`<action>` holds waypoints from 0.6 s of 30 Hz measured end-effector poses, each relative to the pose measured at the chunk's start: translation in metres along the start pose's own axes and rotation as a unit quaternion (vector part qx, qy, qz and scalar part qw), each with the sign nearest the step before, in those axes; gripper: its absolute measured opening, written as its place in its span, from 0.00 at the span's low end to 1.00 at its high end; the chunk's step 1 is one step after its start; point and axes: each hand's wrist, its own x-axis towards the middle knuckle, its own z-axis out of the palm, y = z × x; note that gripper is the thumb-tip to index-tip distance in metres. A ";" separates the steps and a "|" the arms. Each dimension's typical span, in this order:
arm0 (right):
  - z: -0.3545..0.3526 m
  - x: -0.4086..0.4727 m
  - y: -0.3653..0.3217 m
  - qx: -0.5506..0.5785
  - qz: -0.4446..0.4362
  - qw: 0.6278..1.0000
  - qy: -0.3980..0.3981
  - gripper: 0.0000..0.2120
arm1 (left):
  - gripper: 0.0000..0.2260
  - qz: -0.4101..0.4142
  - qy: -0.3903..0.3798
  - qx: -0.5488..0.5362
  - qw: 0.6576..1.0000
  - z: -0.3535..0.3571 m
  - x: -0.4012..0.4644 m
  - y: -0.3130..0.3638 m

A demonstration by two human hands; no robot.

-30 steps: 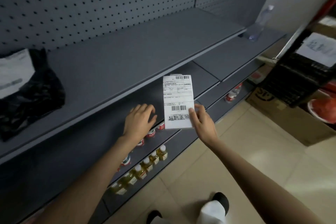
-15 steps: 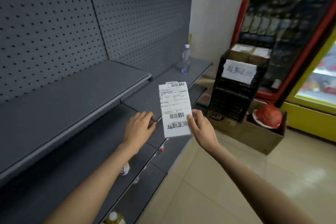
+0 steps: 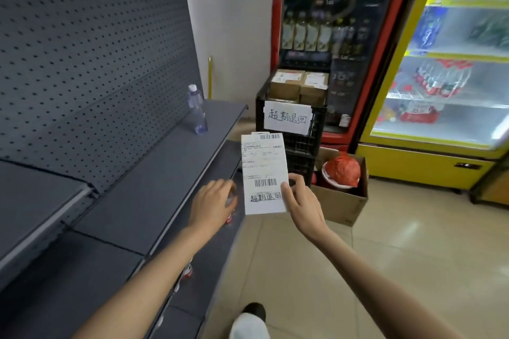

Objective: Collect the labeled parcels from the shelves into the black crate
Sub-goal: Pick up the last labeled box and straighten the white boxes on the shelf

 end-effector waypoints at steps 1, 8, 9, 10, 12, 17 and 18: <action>0.001 0.015 0.007 -0.004 0.008 1.000 0.002 0.16 | 0.07 0.005 -0.002 -0.002 1.000 0.009 0.017 -0.003; 0.011 0.141 0.049 -0.004 0.085 0.996 0.021 0.16 | 0.06 0.045 -0.006 -0.032 0.998 0.062 0.160 -0.034; 0.013 0.158 0.055 -0.003 0.101 0.995 0.024 0.17 | 0.06 0.051 -0.008 -0.034 0.998 0.068 0.181 -0.039; 0.014 0.174 0.061 -0.001 0.115 0.993 0.029 0.17 | 0.06 0.058 -0.009 -0.036 0.998 0.074 0.202 -0.043; 0.015 0.205 0.072 0.004 0.133 0.990 0.039 0.16 | 0.06 0.079 -0.007 -0.038 0.996 0.086 0.242 -0.050; 0.011 0.273 0.100 0.014 0.172 0.983 0.062 0.16 | 0.05 0.106 -0.031 -0.050 0.993 0.121 0.328 -0.052; 0.009 0.285 0.106 0.017 0.181 0.981 0.064 0.16 | 0.05 0.110 -0.036 -0.051 0.992 0.127 0.343 -0.050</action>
